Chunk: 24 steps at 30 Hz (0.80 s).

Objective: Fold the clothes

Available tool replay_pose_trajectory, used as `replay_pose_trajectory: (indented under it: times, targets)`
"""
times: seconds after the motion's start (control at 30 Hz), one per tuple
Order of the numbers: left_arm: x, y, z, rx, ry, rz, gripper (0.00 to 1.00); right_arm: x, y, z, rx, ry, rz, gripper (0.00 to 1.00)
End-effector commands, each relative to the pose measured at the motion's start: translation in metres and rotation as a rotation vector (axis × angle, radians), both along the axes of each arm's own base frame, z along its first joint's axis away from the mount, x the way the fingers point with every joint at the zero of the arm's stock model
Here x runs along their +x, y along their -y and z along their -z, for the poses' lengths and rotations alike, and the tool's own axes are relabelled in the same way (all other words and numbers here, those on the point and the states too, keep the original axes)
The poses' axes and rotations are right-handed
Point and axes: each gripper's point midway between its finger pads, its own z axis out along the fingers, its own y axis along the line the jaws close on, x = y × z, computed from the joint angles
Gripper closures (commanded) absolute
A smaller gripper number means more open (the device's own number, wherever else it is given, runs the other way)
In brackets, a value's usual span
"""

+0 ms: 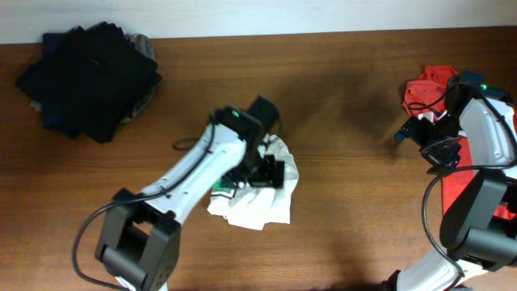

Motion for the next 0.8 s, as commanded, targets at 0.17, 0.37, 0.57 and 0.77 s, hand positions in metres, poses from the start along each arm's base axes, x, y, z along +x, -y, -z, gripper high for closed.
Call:
replay_pose_trajectory:
  times: [0.17, 0.37, 0.57, 0.77]
  targets:
    - [-0.035, 0.033, 0.015, -0.114, -0.070, 0.085, 0.07, 0.004, 0.001, -0.010, -0.007, 0.033, 0.009, 0.02]
    - [-0.033, 0.076, 0.010, -0.234, 0.015, 0.145, 0.25, 0.004, 0.001, -0.010, -0.006, 0.033, 0.009, 0.02]
    - [-0.051, 0.132, -0.005, -0.396, 0.083, 0.271, 0.25, 0.004, 0.001, -0.010, -0.006, 0.033, 0.009, 0.02]
    - [-0.068, 0.143, -0.035, -0.419, 0.075, 0.330, 0.18, 0.004, 0.001, -0.010, -0.007, 0.033, 0.010, 0.02]
